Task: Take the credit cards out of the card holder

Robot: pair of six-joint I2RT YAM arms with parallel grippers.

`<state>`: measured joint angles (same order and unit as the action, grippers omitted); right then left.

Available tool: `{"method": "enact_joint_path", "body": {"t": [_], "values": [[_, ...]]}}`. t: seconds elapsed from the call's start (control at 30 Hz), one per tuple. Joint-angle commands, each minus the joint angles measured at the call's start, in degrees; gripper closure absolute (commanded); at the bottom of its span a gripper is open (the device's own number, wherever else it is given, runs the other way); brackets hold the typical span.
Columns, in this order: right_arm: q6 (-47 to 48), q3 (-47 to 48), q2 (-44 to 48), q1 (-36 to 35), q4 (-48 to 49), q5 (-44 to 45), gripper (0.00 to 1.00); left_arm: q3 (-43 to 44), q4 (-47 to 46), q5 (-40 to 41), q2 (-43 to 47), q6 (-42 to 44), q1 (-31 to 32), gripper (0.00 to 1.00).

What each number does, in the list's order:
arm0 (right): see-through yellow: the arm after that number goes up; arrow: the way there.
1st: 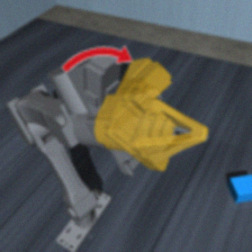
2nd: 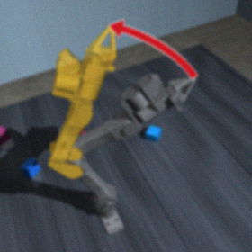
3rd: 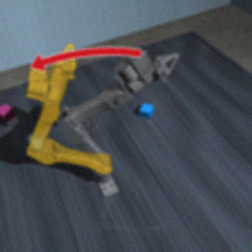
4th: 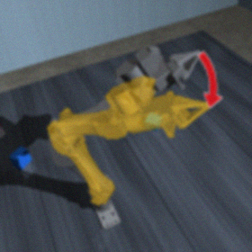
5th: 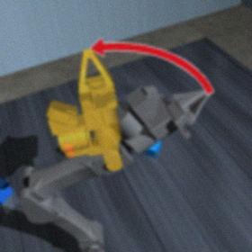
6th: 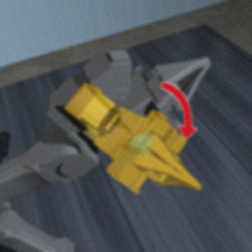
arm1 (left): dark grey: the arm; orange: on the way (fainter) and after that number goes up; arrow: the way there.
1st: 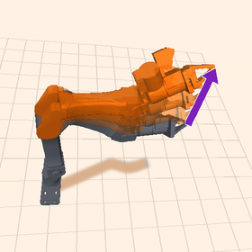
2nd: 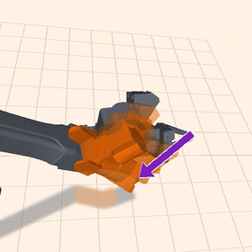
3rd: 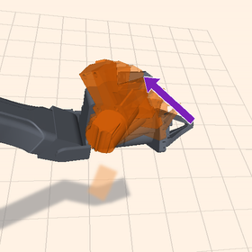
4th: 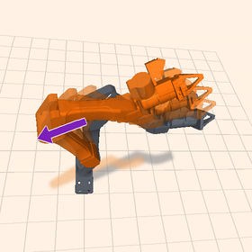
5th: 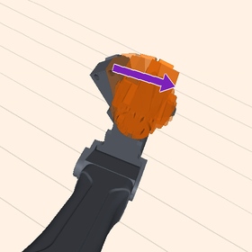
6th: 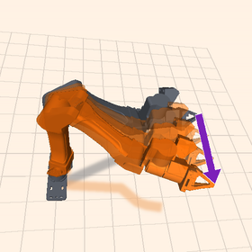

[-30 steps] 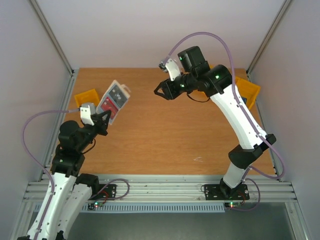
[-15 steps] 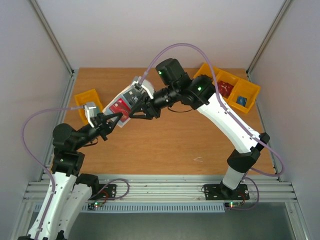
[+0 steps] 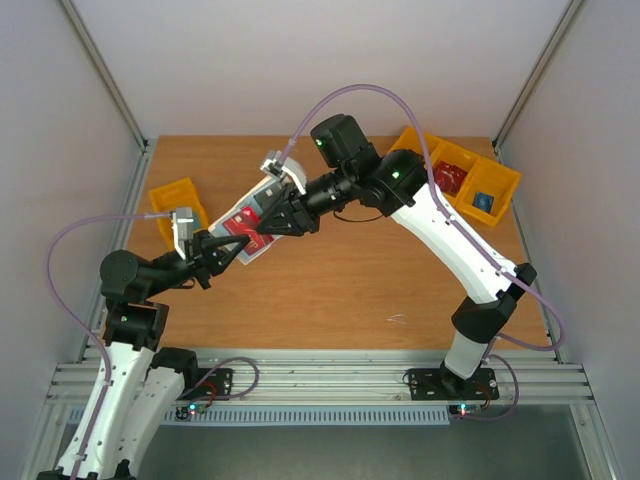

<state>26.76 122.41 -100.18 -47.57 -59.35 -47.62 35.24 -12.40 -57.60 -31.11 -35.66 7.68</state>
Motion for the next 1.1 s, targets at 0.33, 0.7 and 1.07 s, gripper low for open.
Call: {"method": "enact_joint_path", "body": {"t": [0.33, 0.7, 1.07], "values": [[1.65, -0.3, -0.81, -0.6, 1.38, -5.05, 0.99, 0.38, -6.52, -3.1, 0.7, -0.47, 0.05, 1.0], [2.33, -0.28, 1.3, 3.45, -0.49, -4.2, 0.99, -0.35, -5.26, -2.16, 1.29, -1.71, 0.05, 0.73], [4.5, -0.31, 3.26, 6.39, -3.98, -1.96, 0.99, -0.7, -4.55, -1.04, 1.39, -1.55, 0.05, 1.0]]}}
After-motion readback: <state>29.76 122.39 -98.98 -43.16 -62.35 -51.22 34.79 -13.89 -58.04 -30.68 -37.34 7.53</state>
